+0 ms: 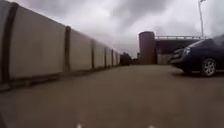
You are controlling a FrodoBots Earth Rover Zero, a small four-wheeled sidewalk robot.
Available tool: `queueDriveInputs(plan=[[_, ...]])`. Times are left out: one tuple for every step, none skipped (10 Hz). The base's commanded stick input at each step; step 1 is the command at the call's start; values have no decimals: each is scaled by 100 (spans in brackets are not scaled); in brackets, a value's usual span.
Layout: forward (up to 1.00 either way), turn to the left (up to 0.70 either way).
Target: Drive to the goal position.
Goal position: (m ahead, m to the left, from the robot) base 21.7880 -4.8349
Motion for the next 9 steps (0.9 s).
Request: queueDriveInputs(plan=[[100, -12], [100, -23], [100, -33], [100, -33], [100, -25], [100, -4], [100, 7], [100, 7], [100, 7]])
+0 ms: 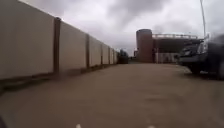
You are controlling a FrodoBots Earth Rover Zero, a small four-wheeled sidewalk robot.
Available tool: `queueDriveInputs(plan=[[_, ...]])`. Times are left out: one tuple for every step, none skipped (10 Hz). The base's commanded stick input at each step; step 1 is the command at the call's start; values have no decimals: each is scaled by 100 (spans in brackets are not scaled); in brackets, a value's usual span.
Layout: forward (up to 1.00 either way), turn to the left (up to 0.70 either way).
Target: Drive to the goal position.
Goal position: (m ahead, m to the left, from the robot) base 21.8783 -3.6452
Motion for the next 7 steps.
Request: queueDriveInputs(plan=[[100, 7], [100, -14], [100, -33], [100, -33], [100, -33], [100, -33], [100, -19]])
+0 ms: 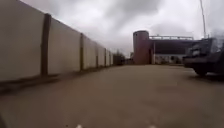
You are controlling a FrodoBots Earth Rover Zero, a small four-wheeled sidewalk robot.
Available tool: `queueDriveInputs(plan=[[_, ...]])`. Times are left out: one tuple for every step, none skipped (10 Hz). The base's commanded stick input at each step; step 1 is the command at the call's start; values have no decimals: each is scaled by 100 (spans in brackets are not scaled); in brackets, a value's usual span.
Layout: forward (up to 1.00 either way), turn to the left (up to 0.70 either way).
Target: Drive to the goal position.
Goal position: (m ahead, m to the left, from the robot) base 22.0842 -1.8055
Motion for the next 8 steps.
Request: queueDriveInputs(plan=[[100, 7], [100, 7], [100, 7], [100, 7], [100, 7], [100, 7], [100, 7], [100, -30]])
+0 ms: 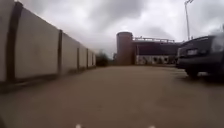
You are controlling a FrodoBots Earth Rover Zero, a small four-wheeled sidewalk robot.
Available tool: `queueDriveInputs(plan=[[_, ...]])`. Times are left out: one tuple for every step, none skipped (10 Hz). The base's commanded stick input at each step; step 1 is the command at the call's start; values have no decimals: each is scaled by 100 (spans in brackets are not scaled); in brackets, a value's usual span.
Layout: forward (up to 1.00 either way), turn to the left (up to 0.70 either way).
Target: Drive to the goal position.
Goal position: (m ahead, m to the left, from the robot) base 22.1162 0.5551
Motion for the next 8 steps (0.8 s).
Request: queueDriveInputs(plan=[[100, -32], [100, -33], [100, -33], [100, -16], [100, 7], [100, 7], [100, 7], [100, 7]])
